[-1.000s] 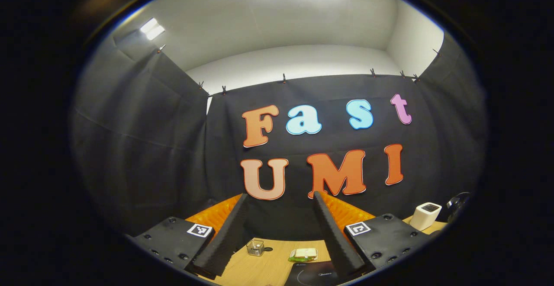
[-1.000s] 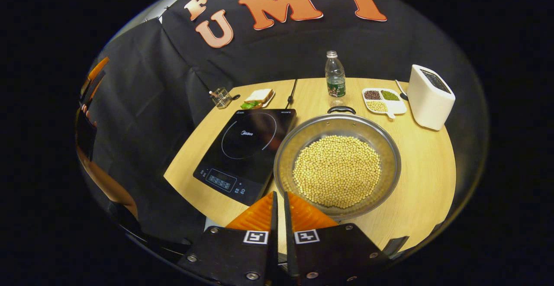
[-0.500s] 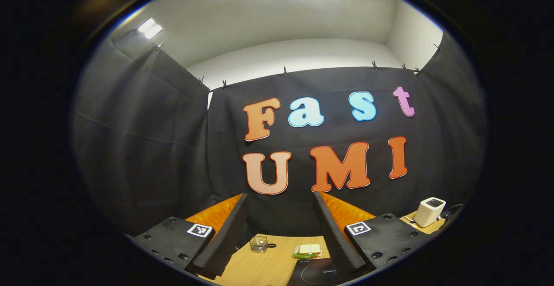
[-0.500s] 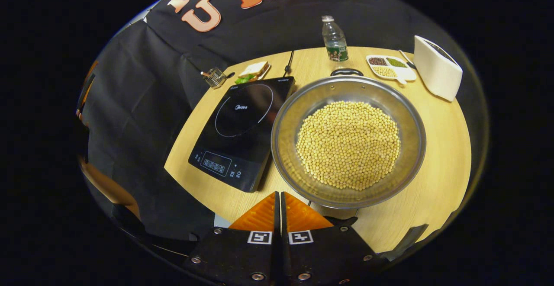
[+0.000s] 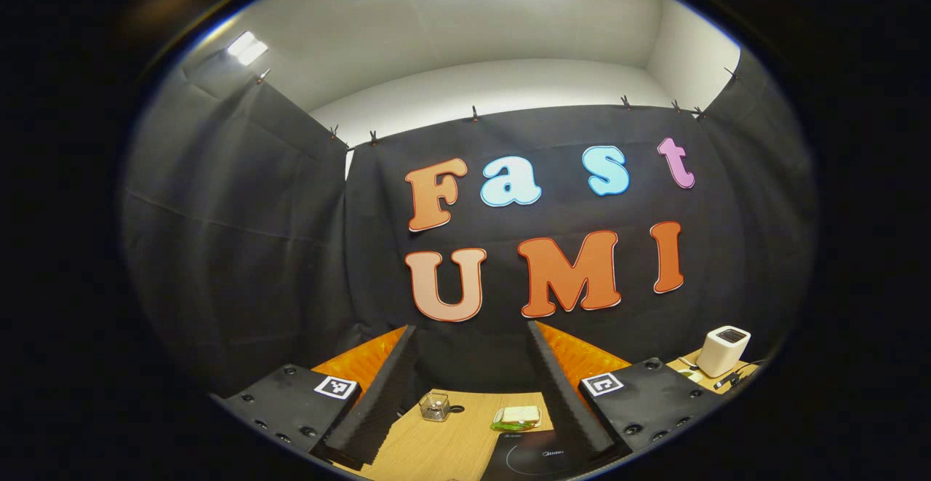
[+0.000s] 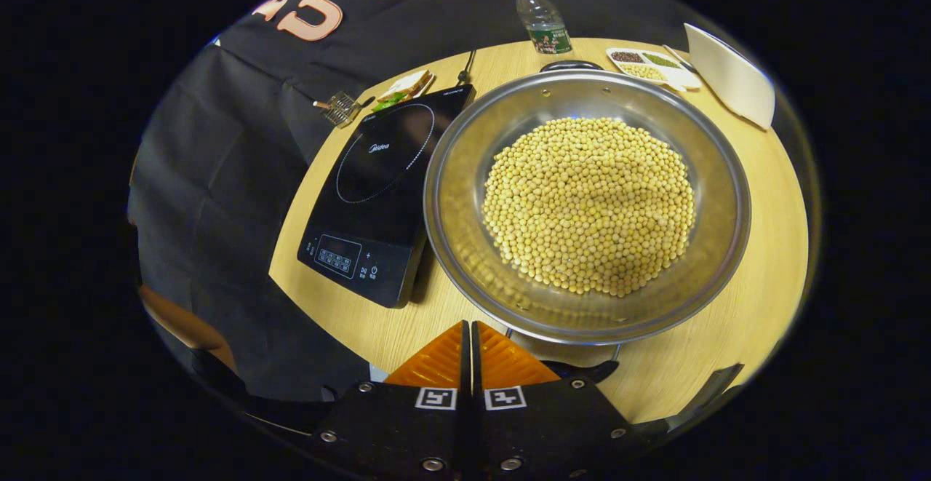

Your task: First push the handle of the pot to place it horizontally, then grasp the pot with both hands and set it on the induction cooktop.

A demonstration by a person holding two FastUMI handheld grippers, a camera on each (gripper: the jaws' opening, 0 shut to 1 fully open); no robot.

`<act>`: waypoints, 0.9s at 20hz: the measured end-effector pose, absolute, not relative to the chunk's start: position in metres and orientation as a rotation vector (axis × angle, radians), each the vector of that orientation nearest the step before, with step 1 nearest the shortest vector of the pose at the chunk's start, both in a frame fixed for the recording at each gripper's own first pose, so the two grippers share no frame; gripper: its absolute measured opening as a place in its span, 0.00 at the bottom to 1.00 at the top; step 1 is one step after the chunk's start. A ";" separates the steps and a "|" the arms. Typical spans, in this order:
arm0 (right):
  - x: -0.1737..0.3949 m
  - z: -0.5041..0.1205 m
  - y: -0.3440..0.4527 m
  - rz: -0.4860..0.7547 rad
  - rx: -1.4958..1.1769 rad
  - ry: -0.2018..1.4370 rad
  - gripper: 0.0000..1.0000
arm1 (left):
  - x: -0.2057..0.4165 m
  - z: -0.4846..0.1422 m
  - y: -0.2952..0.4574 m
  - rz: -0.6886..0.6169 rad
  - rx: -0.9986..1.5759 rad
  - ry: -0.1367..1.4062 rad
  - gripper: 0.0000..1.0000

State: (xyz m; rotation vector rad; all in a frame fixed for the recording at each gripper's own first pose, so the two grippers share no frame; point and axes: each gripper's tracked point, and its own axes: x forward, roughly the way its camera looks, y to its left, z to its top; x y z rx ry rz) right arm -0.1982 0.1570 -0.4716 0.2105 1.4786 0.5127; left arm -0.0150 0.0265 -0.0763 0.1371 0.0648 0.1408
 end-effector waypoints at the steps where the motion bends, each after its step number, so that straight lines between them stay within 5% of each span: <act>1: -0.199 -0.473 0.157 0.515 0.208 1.481 0.00 | -0.014 -0.078 0.026 0.140 0.139 0.069 1.00; 18: -0.198 -0.485 0.099 0.387 0.176 1.475 0.00 | -0.005 -0.096 0.020 0.125 0.138 0.110 1.00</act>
